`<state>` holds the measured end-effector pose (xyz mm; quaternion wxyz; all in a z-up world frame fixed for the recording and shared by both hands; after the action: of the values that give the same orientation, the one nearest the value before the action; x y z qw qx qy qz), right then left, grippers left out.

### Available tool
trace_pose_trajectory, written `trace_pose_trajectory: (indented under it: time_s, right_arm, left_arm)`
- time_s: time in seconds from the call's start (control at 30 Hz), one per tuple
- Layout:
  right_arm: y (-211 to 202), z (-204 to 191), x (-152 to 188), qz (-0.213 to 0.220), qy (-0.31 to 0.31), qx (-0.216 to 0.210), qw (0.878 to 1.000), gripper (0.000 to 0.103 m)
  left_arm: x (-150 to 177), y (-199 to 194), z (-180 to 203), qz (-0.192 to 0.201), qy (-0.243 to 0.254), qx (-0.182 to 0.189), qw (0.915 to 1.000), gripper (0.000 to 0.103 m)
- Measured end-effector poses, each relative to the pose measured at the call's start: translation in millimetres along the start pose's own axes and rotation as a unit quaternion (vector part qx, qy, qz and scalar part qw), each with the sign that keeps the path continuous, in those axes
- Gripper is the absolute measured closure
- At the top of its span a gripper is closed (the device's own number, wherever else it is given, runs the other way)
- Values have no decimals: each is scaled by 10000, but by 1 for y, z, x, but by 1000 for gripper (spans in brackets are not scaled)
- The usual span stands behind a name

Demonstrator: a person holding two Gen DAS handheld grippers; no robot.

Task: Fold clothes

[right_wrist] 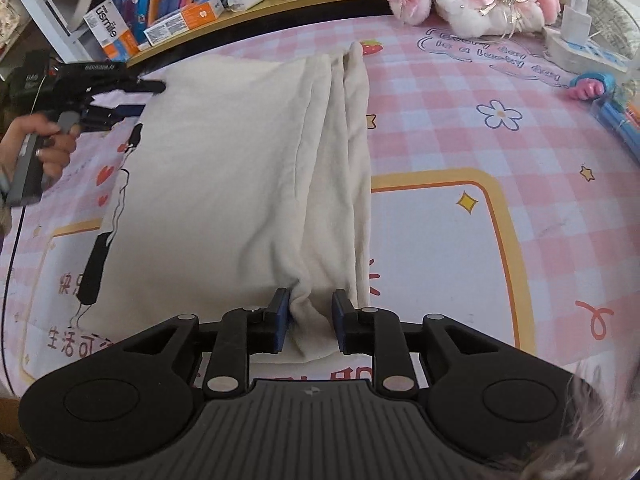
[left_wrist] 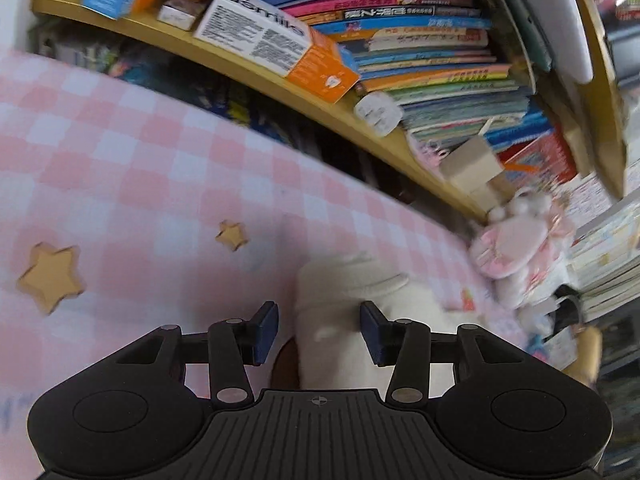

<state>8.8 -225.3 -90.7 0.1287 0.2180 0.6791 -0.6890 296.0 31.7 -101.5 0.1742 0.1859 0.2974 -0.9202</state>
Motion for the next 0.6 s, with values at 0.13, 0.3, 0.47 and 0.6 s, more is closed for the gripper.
trace_pose_trajectory:
  time_s: [0.13,0.3,0.47,0.6]
  right_arm:
    - [1,-1,0,-14,130,92,9999,82]
    - [0,-2,2,-4,258,186,9995,81]
    - [0,-3,3,11,335,234,9992,81]
    - [0,-3,4,29,382,240,9990,81]
  left_arm:
    - [-10,12,-1,63,-139,262,9995,70]
    - [-18,1,55,456,1304,460,9893,90]
    - [-30,20,19,281,647,-83,9975,87]
    - [-50,-24,-1,1397,187,-536,9886,79]
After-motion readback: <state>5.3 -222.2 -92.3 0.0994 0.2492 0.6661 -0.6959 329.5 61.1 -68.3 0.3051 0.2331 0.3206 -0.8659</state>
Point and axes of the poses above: each gripper's, at about its wrist camera, not at the fingertips, and y roughly the way its jaws point, z to its right, x to its underside, the point moved 10 cm from there along y, roughly the way its jaws point, and after that the axes turned 14 degrees about x, right-handed, at the moved point
